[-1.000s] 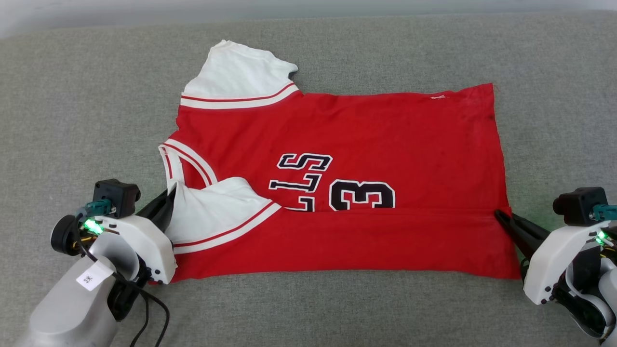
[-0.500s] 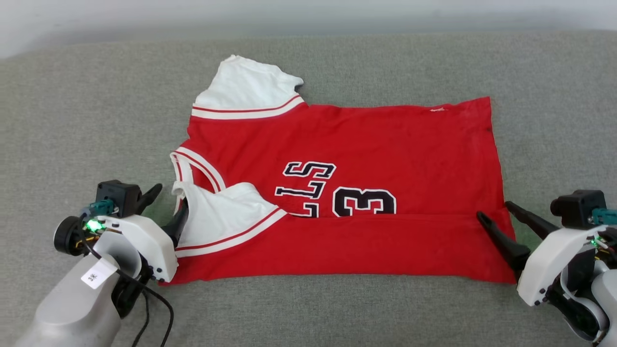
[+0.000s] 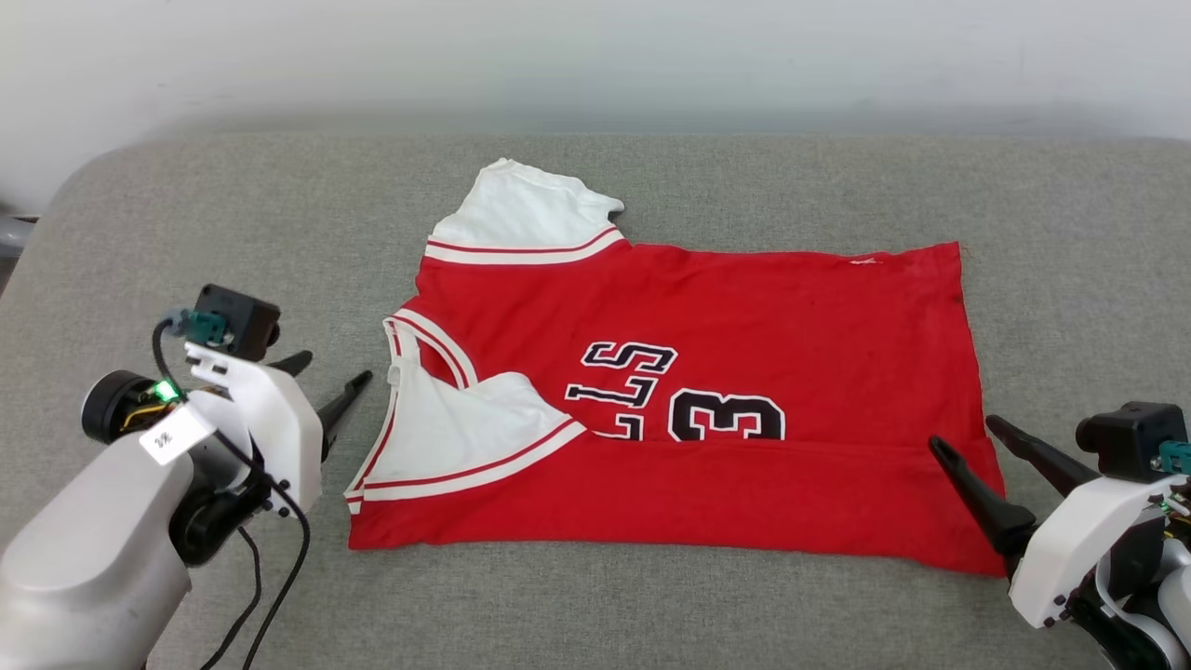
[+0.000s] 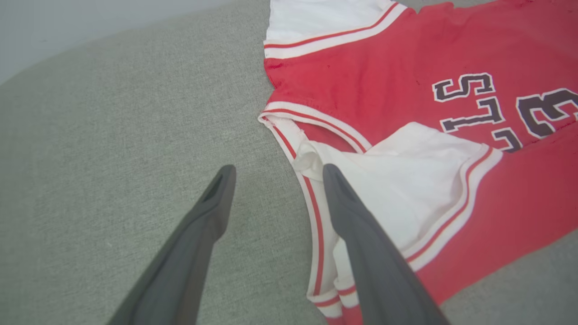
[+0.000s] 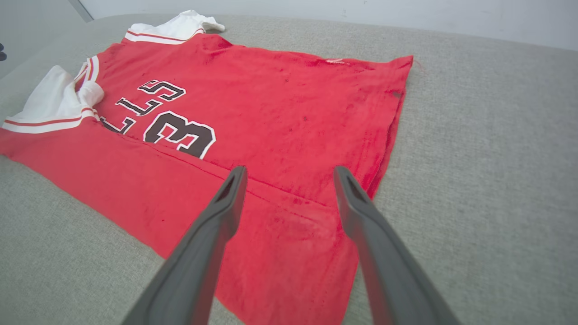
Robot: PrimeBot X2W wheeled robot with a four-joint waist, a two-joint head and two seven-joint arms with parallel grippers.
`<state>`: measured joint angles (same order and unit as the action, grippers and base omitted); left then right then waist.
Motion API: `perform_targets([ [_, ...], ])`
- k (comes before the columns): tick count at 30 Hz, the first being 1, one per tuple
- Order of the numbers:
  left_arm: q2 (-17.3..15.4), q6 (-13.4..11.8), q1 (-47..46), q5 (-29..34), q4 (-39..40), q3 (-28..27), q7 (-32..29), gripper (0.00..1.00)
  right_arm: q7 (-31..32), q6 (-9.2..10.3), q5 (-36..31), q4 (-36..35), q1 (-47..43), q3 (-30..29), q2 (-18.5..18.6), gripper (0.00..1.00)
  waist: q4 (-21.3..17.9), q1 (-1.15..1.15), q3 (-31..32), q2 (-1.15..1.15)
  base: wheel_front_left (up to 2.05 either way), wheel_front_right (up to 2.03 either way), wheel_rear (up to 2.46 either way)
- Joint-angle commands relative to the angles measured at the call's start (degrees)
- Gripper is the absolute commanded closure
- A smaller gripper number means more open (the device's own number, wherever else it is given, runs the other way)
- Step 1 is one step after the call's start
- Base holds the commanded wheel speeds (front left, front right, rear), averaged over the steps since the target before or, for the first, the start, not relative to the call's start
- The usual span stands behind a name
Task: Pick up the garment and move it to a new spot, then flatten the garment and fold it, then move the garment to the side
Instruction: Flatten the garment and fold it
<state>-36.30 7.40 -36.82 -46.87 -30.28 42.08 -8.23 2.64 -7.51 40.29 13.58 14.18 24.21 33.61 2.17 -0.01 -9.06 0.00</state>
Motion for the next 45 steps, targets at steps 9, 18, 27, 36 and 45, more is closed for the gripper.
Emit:
perform_targets([
  [9,-2.3,0.0,-2.8,-8.9,5.5,3.2,-21.9,0.00,1.8,0.05,-1.8,-2.1,-2.5,-2.6,-2.2,0.00,0.3,0.01,0.9,0.00,0.00,0.00,0.00],
  [18,-3.0,-0.7,-0.9,-13.4,5.2,5.0,-32.5,0.00,2.6,0.05,-2.1,-2.4,-2.4,-2.9,-3.6,0.00,-0.8,0.01,0.3,0.00,0.00,0.00,0.00],
  [27,-0.9,-0.9,1.6,-13.7,0.9,6.7,-32.0,0.00,2.2,0.05,-2.0,-1.5,-0.3,-1.9,-4.6,0.00,-2.3,0.01,-2.0,0.00,0.00,0.00,0.00],
  [36,-0.4,-0.1,4.4,-12.2,-2.6,10.0,-29.3,1.00,1.5,0.05,-1.6,-0.8,0.5,-2.0,-3.7,0.00,-2.7,0.01,-1.7,0.00,0.00,0.00,0.00],
  [45,-3.5,0.0,3.8,-13.5,1.0,7.1,-20.9,1.00,8.0,0.05,-1.9,-5.8,2.0,-3.9,2.9,0.00,-2.2,0.01,0.6,0.00,0.00,0.00,0.00],
])
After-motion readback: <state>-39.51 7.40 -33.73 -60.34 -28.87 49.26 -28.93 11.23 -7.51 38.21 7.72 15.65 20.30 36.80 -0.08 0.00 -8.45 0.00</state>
